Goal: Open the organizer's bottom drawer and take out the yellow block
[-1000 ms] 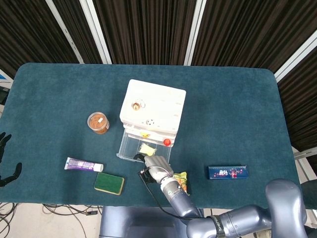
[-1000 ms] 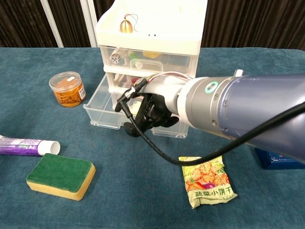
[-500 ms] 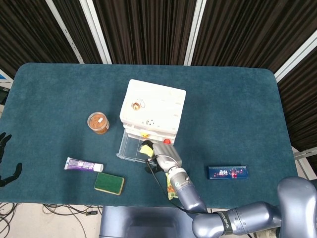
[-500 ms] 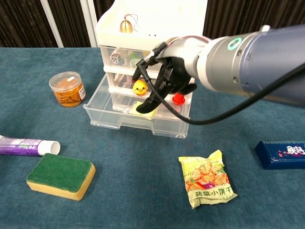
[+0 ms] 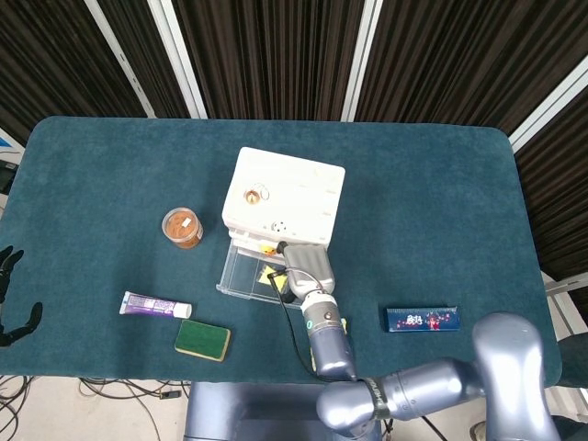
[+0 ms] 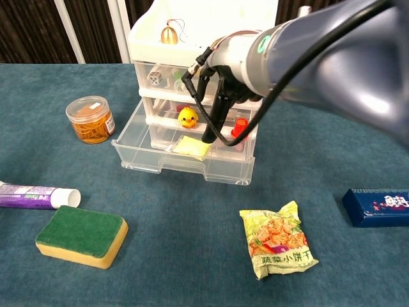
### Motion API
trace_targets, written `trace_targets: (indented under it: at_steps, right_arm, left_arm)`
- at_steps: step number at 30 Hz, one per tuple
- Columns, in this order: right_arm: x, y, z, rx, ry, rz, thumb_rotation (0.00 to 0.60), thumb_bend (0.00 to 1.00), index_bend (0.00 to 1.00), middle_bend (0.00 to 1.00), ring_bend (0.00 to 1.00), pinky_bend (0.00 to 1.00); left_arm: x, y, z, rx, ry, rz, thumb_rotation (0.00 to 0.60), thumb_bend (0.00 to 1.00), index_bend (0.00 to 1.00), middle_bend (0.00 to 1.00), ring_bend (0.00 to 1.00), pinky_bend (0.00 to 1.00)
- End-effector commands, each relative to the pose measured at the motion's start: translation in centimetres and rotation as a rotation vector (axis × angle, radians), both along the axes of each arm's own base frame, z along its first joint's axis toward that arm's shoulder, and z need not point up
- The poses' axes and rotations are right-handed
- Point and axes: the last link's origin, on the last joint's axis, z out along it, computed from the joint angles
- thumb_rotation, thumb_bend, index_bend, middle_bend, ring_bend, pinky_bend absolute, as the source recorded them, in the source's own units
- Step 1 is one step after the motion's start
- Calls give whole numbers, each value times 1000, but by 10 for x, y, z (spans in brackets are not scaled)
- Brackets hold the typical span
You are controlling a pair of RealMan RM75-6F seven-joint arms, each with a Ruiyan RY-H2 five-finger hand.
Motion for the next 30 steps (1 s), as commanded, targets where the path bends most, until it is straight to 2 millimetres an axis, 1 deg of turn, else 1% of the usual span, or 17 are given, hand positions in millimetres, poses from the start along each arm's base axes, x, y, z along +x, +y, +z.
trace_targets:
  at_steps: [1, 15, 20, 30]
  right_arm:
    - [4, 0, -6, -8, 22, -16, 600, 194, 320, 1000, 1000, 1000]
    - [12, 1, -30, 27, 78, -33, 600, 203, 337, 1000, 1000, 1000]
    - [13, -2, -35, 23, 95, -31, 600, 204, 361, 1000, 1000, 1000]
    - [13, -4, -43, 39, 131, -33, 600, 204, 364, 1000, 1000, 1000]
  left_arm:
    - [0, 0, -1, -4, -2, 2, 600, 405, 28, 0, 0, 0]
    - [0, 0, -2, -15, -3, 4, 600, 405, 29, 0, 0, 0]
    - [0, 0, -2, -20, 0, 5, 600, 405, 29, 0, 0, 0]
    - [0, 0, -2, -19, 0, 5, 600, 405, 28, 0, 0, 0]
